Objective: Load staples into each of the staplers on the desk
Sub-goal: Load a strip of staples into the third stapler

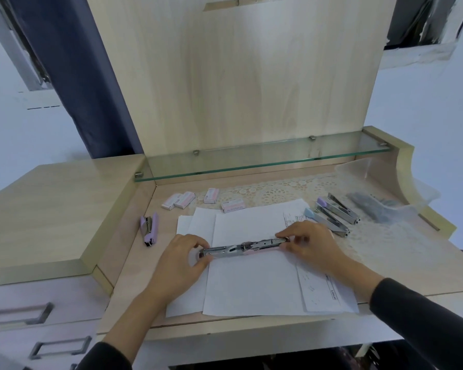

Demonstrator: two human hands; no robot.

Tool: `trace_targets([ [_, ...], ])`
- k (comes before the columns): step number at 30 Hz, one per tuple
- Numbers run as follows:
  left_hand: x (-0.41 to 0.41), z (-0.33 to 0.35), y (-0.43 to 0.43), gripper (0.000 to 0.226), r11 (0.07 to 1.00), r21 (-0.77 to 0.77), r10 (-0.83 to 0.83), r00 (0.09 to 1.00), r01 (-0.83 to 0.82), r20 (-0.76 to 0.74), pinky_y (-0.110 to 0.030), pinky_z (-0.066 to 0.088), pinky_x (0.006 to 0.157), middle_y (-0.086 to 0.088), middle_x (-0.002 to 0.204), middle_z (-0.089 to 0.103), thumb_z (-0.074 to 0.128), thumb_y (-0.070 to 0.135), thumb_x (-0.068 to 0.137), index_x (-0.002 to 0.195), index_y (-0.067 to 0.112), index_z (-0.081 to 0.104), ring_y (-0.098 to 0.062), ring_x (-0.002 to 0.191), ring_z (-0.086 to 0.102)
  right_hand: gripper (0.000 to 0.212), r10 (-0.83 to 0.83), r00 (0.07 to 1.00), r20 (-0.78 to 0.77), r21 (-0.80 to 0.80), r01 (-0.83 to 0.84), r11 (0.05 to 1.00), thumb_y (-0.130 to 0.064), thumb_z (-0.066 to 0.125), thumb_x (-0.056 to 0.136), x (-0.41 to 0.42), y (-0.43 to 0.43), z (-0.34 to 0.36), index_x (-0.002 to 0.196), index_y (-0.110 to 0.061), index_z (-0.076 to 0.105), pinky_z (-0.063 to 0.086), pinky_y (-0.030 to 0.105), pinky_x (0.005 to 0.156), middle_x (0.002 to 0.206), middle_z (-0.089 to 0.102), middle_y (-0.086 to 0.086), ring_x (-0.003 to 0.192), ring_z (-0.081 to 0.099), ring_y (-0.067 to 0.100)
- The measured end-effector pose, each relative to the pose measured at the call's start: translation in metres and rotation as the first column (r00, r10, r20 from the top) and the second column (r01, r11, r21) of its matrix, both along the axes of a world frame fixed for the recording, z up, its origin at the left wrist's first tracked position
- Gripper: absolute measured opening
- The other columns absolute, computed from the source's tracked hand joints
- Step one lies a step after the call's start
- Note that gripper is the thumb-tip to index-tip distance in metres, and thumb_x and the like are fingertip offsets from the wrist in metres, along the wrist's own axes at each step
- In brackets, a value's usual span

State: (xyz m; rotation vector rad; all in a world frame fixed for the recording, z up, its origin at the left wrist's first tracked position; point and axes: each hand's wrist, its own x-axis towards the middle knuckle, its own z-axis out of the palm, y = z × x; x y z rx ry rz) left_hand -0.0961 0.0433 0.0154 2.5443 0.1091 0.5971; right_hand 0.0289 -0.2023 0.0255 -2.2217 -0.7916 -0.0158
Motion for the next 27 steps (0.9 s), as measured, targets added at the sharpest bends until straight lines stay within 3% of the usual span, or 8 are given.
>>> trace_targets([
  [2, 0.005, 0.006, -0.002, 0.016, 0.998, 0.053, -0.042, 0.999, 0.041, 0.027, -0.003, 0.031, 0.08, 0.017, 0.089, 0.057, 0.067, 0.026, 0.079, 0.093, 0.019, 0.062, -0.001, 0.088, 0.045, 0.018, 0.0, 1.0, 0.019, -0.003, 0.0, 1.0, -0.015, 0.073, 0.072, 0.0, -0.001, -0.003, 0.09, -0.018, 0.073, 0.038, 0.002, 0.062, 0.076, 0.062, -0.012, 0.061, 0.052, -0.005],
  [5, 0.016, 0.013, -0.009, 0.029, 0.979, 0.14, -0.153, 0.988, 0.151, 0.005, -0.01, 0.032, 0.085, 0.013, 0.097, 0.06, 0.055, 0.043, 0.078, 0.097, 0.022, 0.063, 0.001, 0.094, 0.044, 0.017, -0.003, 1.0, 0.027, 0.022, 0.003, 1.0, -0.015, 0.075, 0.071, 0.0, -0.002, -0.005, 0.087, -0.018, 0.074, 0.038, 0.003, 0.062, 0.075, 0.063, -0.012, 0.061, 0.051, -0.005],
  [9, 0.037, 0.02, -0.03, 0.032, 0.922, 0.203, -0.316, 0.943, 0.331, -0.102, -0.028, 0.044, 0.085, 0.011, 0.105, 0.063, 0.051, 0.039, 0.081, 0.108, 0.027, 0.064, -0.008, 0.097, 0.051, 0.017, -0.002, 1.0, 0.014, 0.06, 0.001, 0.998, -0.013, 0.076, 0.069, 0.002, -0.002, -0.008, 0.085, -0.017, 0.074, 0.038, 0.004, 0.062, 0.072, 0.062, -0.013, 0.067, 0.052, -0.009],
  [12, 0.052, 0.023, -0.044, 0.036, 0.862, 0.278, -0.397, 0.906, 0.424, -0.15, -0.028, 0.046, 0.079, 0.004, 0.107, 0.064, 0.049, 0.036, 0.084, 0.118, 0.029, 0.059, -0.016, 0.096, 0.054, 0.018, 0.007, 0.999, 0.032, 0.068, -0.009, 0.998, -0.013, 0.077, 0.067, 0.003, -0.002, -0.009, 0.083, -0.018, 0.075, 0.038, 0.005, 0.062, 0.072, 0.062, -0.013, 0.069, 0.052, -0.01],
  [15, 0.06, 0.02, -0.053, 0.035, 0.811, 0.353, -0.439, 0.884, 0.466, -0.16, -0.024, 0.038, 0.063, 0.001, 0.097, 0.061, 0.051, 0.024, 0.085, 0.119, 0.031, 0.058, -0.016, 0.085, 0.051, 0.018, 0.018, 0.999, 0.038, 0.084, -0.021, 0.996, -0.015, 0.079, 0.065, 0.005, -0.002, -0.011, 0.081, -0.019, 0.075, 0.036, 0.007, 0.059, 0.073, 0.068, -0.005, 0.059, 0.049, -0.004],
  [18, 0.063, 0.015, -0.053, 0.033, 0.764, 0.435, -0.46, 0.875, 0.477, -0.151, -0.022, 0.034, 0.05, 0.002, 0.087, 0.059, 0.041, 0.028, 0.088, 0.115, 0.033, 0.059, -0.013, 0.074, 0.045, 0.016, 0.019, 0.999, 0.028, 0.087, -0.022, 0.996, -0.017, 0.079, 0.066, 0.007, -0.002, -0.012, 0.081, -0.02, 0.075, 0.036, 0.007, 0.058, 0.073, 0.07, -0.001, 0.06, 0.049, 0.0],
  [22, 0.064, 0.013, -0.052, 0.036, 0.7, 0.545, -0.461, 0.875, 0.462, -0.15, -0.019, 0.029, 0.048, 0.001, 0.081, 0.058, 0.035, 0.029, 0.088, 0.114, 0.029, 0.06, -0.011, 0.072, 0.038, 0.015, 0.008, 1.0, 0.03, 0.107, -0.011, 0.994, -0.019, 0.078, 0.067, 0.007, -0.002, -0.013, 0.081, -0.021, 0.075, 0.035, 0.009, 0.058, 0.069, 0.068, -0.005, 0.06, 0.051, -0.001],
  [27, 0.063, 0.01, -0.049, 0.033, 0.736, 0.488, -0.476, 0.871, 0.469, -0.12, -0.018, 0.033, 0.048, 0.001, 0.082, 0.058, 0.038, 0.029, 0.087, 0.112, 0.025, 0.06, -0.008, 0.075, 0.035, 0.017, 0.027, 0.999, 0.047, 0.11, -0.032, 0.993, -0.018, 0.078, 0.067, 0.008, -0.001, -0.017, 0.084, -0.018, 0.075, 0.04, 0.02, 0.061, 0.072, 0.069, -0.002, 0.064, 0.05, 0.009],
])
